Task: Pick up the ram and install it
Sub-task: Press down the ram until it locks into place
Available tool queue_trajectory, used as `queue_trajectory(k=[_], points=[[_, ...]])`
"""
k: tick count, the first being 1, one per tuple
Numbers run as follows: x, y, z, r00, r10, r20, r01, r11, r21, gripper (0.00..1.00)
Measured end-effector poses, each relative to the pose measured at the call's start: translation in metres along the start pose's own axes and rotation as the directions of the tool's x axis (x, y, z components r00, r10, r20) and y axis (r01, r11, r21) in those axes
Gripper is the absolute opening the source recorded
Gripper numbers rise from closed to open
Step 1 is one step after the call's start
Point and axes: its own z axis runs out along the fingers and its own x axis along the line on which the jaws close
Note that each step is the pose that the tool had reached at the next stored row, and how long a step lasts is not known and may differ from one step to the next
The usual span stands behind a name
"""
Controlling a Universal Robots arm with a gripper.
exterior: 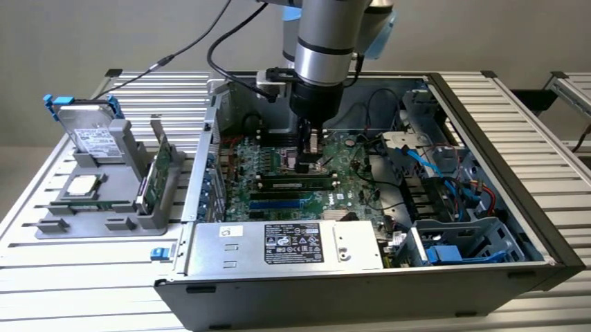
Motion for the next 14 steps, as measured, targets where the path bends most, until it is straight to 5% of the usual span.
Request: queue_trajectory(k=[7, 14], points=[[0.0000, 0.0000, 0.0000, 0.9946, 0.103, 0.0095, -0.103, 0.9946, -0.0110, 0.10], [0.0000, 0.0000, 0.0000, 0.9779, 0.208, 0.0179, -0.208, 0.9779, -0.0233, 0.10]])
